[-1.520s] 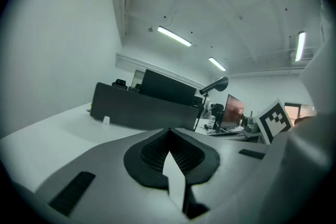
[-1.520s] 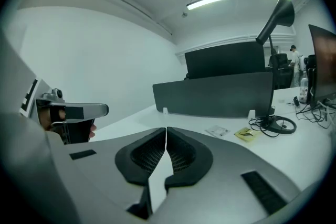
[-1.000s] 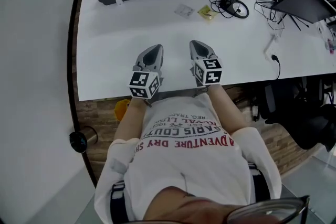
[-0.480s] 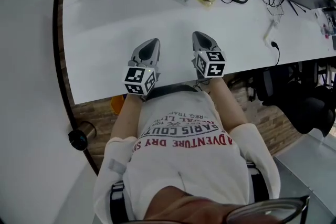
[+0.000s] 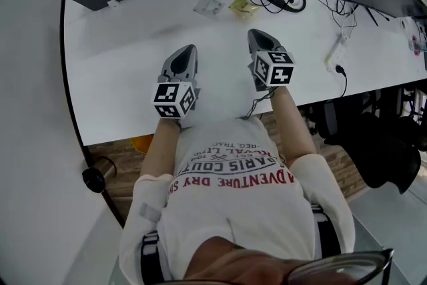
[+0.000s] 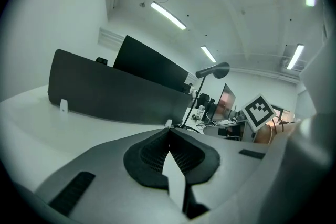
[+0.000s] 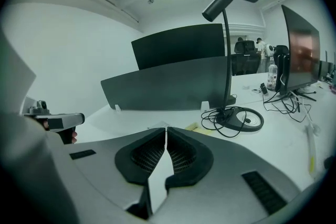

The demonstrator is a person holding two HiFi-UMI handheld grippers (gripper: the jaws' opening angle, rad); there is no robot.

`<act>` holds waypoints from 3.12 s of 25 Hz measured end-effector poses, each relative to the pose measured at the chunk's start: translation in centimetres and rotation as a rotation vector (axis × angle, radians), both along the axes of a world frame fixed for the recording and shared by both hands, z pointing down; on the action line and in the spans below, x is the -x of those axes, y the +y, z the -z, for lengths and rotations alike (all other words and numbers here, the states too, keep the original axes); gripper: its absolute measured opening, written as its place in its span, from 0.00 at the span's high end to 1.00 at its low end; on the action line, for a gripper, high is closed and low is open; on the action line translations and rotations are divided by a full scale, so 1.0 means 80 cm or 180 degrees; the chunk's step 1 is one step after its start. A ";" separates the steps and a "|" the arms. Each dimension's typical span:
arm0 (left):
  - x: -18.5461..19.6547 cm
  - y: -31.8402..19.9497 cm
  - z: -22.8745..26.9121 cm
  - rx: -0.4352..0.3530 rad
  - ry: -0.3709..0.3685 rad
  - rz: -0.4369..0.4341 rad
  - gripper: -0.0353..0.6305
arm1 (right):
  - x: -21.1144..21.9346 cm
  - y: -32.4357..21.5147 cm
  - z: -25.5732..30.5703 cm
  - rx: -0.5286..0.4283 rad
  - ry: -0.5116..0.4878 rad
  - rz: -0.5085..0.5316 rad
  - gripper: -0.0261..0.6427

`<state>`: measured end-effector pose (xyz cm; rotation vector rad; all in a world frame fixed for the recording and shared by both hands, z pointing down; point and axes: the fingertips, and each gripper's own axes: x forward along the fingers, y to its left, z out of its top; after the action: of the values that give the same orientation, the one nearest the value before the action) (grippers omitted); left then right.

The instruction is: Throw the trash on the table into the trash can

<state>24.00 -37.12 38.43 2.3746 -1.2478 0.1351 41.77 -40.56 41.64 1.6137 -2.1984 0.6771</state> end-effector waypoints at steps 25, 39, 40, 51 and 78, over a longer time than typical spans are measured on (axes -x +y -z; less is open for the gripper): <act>-0.094 -0.135 -0.136 0.0592 -0.0138 0.0491 0.91 | -0.058 -0.185 -0.212 0.0795 0.0533 0.0521 0.62; -0.082 -0.117 -0.128 0.0672 -0.0070 0.0695 0.91 | -0.066 -0.159 -0.192 0.0876 0.0194 0.0474 0.90; -0.078 -0.112 -0.123 0.0649 -0.0086 0.0728 0.91 | -0.061 -0.154 -0.184 0.0845 0.0170 0.0522 0.90; 0.032 -0.029 -0.055 0.0317 -0.0177 0.1285 0.91 | 0.109 -0.096 -0.073 0.0370 -0.0042 0.1398 0.91; 0.583 0.641 -0.182 0.1032 0.0249 0.4282 0.91 | 0.793 0.554 -0.219 0.1003 0.0273 0.4720 0.90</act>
<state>-22.66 14.14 52.96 0.9069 -2.2459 -0.1706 -21.67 3.73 59.18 -0.3106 -2.2874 0.3803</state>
